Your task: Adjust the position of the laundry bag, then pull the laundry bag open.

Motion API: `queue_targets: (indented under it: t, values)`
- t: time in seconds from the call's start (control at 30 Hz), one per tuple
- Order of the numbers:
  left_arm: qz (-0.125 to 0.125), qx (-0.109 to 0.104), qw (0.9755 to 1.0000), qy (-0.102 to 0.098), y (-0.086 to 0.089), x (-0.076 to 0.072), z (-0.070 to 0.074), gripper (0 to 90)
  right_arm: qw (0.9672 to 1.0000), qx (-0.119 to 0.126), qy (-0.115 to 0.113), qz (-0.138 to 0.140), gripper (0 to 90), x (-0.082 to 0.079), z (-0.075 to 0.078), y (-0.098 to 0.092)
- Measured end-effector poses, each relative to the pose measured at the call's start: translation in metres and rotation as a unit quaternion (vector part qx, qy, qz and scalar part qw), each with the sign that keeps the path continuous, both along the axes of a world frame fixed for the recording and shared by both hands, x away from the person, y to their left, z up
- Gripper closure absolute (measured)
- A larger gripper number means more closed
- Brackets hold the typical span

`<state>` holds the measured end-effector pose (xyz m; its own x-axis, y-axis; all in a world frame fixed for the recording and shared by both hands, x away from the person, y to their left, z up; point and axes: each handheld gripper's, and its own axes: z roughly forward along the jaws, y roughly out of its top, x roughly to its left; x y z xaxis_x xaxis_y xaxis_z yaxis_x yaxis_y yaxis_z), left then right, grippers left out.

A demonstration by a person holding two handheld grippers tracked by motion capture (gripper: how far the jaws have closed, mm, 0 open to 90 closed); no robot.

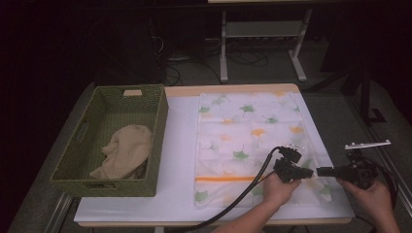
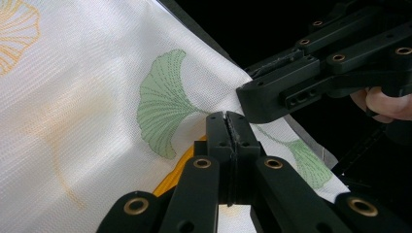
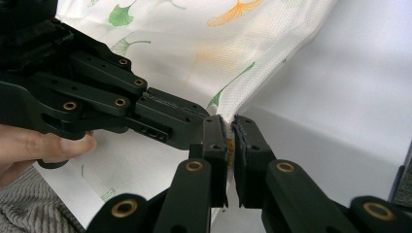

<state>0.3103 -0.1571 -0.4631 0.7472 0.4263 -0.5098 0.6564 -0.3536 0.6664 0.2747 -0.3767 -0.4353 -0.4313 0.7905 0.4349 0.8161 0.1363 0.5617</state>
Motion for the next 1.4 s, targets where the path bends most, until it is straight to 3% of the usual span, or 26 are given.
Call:
queue_targets:
  t: [0.6,0.8,0.87,0.97,1.17,1.3,1.4]
  values:
    - [-0.016,0.004,0.9998,0.005,0.007,0.001,0.005,90.0,1.0000,-0.003,-0.003,-0.002,84.1,-0.001,0.003,0.001]
    - [-0.006,0.023,0.9997,-0.002,0.018,0.003,0.006,90.0,0.9996,-0.025,-0.007,-0.013,84.4,0.000,0.005,0.000]
    - [0.000,0.020,0.9998,0.005,0.025,0.005,0.004,90.0,0.9998,-0.008,-0.008,-0.015,84.4,-0.001,0.005,-0.003]
    - [0.001,0.022,0.9997,-0.002,0.029,0.005,0.005,90.0,0.9999,-0.006,-0.006,-0.013,84.4,0.000,0.004,-0.003]
    - [-0.020,0.004,0.9998,0.002,0.026,0.002,0.003,90.0,0.9998,0.017,-0.009,-0.003,84.4,-0.002,0.004,-0.003]
    - [-0.032,-0.013,0.9994,0.005,0.023,0.002,-0.001,84.5,0.9997,0.023,-0.011,0.004,84.4,-0.003,0.005,-0.003]
    - [-0.033,-0.014,0.9994,0.004,0.019,0.003,-0.003,76.5,0.9992,0.036,-0.014,0.005,84.4,-0.004,0.006,-0.005]
